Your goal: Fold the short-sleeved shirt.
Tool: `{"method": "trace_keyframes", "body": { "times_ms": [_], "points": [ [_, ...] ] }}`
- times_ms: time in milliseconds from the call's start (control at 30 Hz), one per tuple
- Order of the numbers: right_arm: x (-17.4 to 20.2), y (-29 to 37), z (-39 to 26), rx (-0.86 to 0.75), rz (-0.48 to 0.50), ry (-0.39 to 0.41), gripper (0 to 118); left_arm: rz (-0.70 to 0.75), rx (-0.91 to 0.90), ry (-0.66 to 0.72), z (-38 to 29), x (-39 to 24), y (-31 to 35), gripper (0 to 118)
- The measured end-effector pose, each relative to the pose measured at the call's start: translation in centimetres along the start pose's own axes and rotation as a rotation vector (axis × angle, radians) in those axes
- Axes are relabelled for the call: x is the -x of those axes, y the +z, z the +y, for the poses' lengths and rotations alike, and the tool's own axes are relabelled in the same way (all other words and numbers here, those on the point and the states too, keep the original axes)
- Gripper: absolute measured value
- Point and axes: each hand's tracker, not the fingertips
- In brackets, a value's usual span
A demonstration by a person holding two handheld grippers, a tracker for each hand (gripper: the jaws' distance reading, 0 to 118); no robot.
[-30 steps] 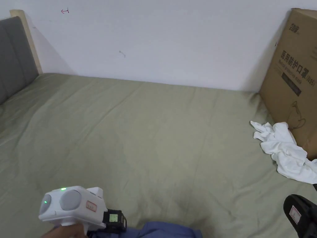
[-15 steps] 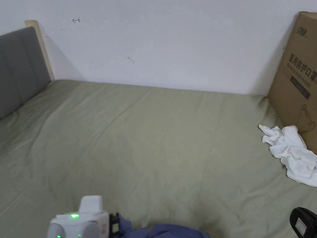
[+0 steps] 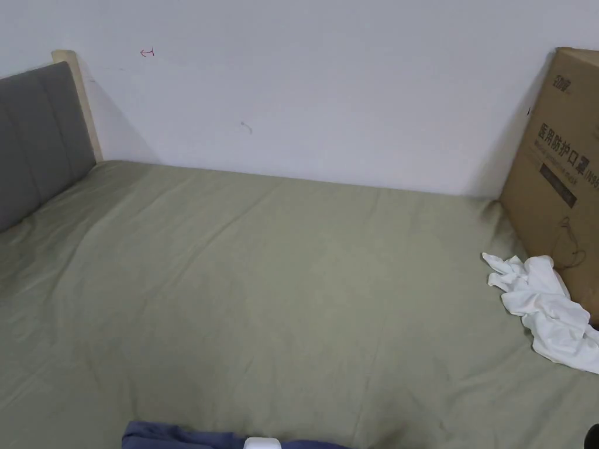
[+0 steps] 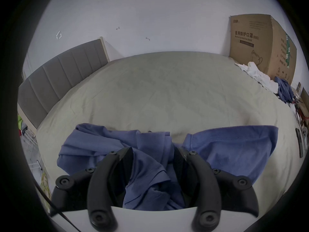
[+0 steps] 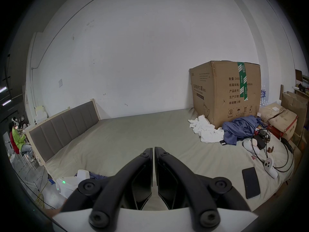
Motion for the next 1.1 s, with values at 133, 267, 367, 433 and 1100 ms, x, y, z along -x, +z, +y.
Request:
{"method": "trace_keyframes", "body": {
  "times_ms": [133, 267, 367, 433, 1100],
  "points": [
    [0.1, 0.6, 0.2, -0.005, 0.001, -0.006, 1, -0.099, 0.108, 0.027, 1.4, 2.1, -0.9, 56],
    [0.4, 1.4, 1.0, -0.04, 0.009, -0.005, 1, -0.2, -0.021, 0.267, 7.3, 8.3, 4.4, 56],
    [0.9, 1.6, 1.7, -0.067, 0.02, 0.002, 1, -0.235, -0.202, 0.204, 11.9, 10.9, 9.5, 56],
    [1.4, 1.8, 2.2, -0.085, 0.026, 0.004, 1, -0.282, -0.304, 0.162, 14.3, 12.4, 13.2, 57],
    [5.4, 3.7, 4.3, -0.189, 0.056, 0.138, 1, -0.266, -0.508, 0.071, 11.5, 19.4, 23.3, 1]
  ]
}}
